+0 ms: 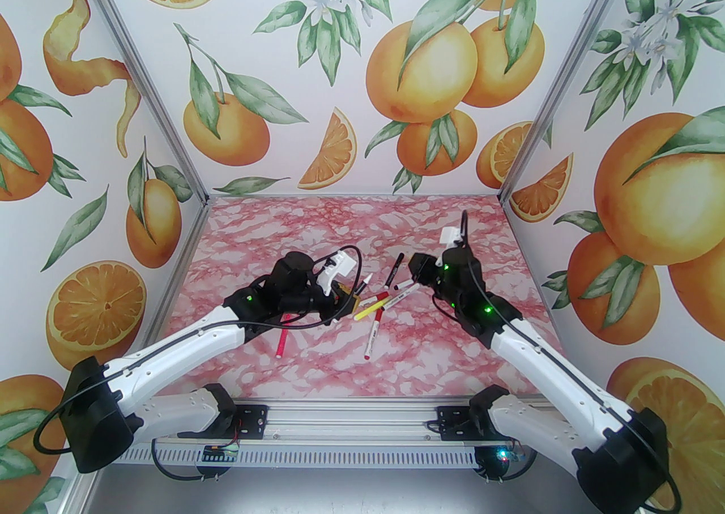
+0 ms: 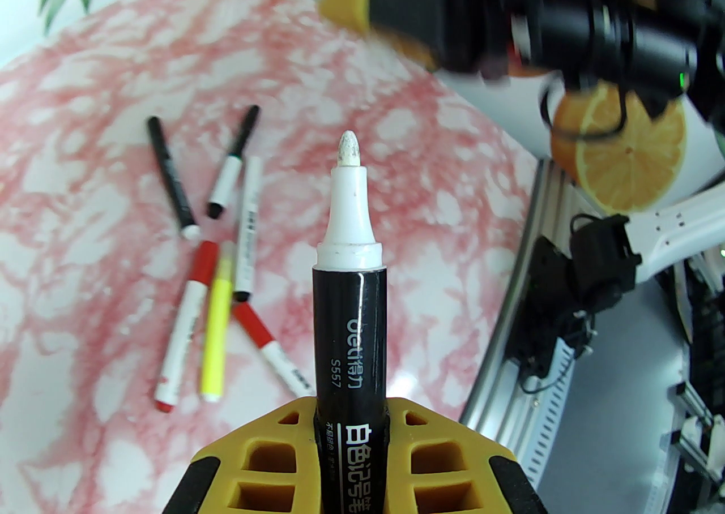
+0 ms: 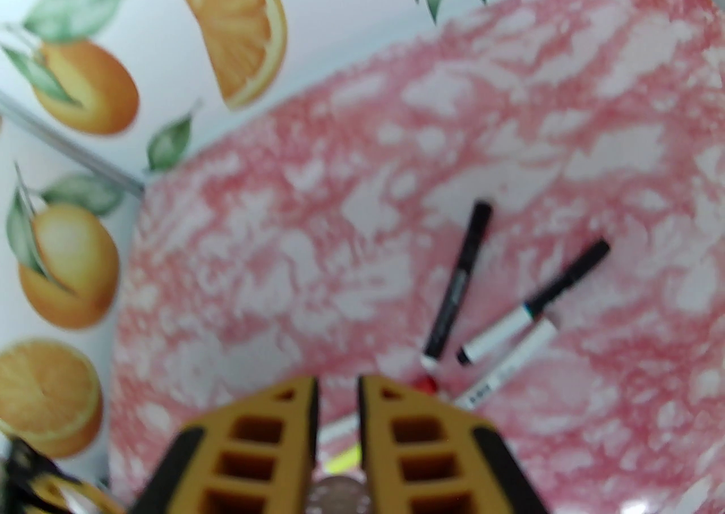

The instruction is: Open the pen caps

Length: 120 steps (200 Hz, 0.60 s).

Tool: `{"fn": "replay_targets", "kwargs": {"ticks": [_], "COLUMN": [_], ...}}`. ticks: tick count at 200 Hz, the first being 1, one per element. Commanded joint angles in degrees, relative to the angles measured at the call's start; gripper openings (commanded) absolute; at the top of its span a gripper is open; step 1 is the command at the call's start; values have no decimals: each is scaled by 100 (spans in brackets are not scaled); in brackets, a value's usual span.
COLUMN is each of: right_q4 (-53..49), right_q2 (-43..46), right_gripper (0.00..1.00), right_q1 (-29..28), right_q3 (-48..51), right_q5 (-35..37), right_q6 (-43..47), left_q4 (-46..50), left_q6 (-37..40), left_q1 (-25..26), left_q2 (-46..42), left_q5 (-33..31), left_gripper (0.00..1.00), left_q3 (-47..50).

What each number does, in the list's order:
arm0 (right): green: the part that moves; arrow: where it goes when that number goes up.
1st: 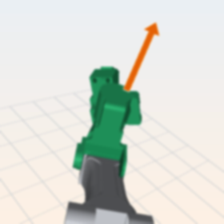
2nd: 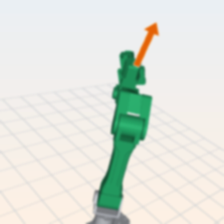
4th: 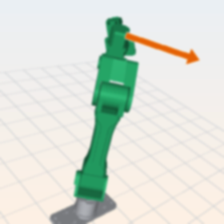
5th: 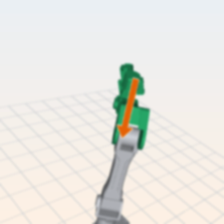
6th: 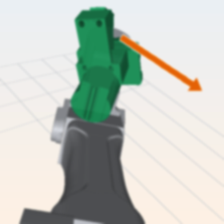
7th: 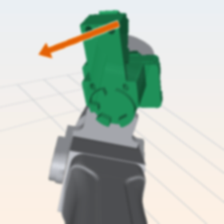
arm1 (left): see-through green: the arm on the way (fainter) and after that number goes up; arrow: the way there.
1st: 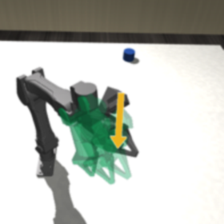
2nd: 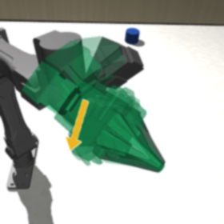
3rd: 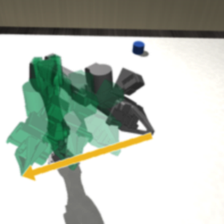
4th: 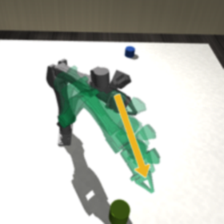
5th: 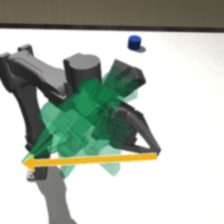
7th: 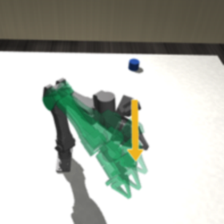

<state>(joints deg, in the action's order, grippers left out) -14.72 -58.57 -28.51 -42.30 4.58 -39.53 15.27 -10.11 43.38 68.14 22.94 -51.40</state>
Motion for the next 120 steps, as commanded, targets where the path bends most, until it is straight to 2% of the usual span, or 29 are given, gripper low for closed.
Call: {"fn": "replay_targets", "kwargs": {"ticks": [1, 37, 83, 120], "right_q4": [-690, -681, -348, 71], "right_q2": [101, 82, 143, 128], "right_gripper": [4, 4, 4, 5], "right_q1": [-440, -881, -1067, -1203], "right_q3": [190, 754, 1482, 1886], "right_q5": [455, 959, 1439, 1598], "right_q6": [412, 387, 231, 138], "left_q4": [566, 1309, 2172, 2116], "left_q6": [298, 528, 800, 1028], "left_q1": [-228, -728, -847, -905], "left_q2": [-265, -733, -903, -1127], "left_q5": [28, -26, 7, 63], "left_gripper": [0, 0, 0, 0], "left_q3": [-191, -577, -1121, -921]}}
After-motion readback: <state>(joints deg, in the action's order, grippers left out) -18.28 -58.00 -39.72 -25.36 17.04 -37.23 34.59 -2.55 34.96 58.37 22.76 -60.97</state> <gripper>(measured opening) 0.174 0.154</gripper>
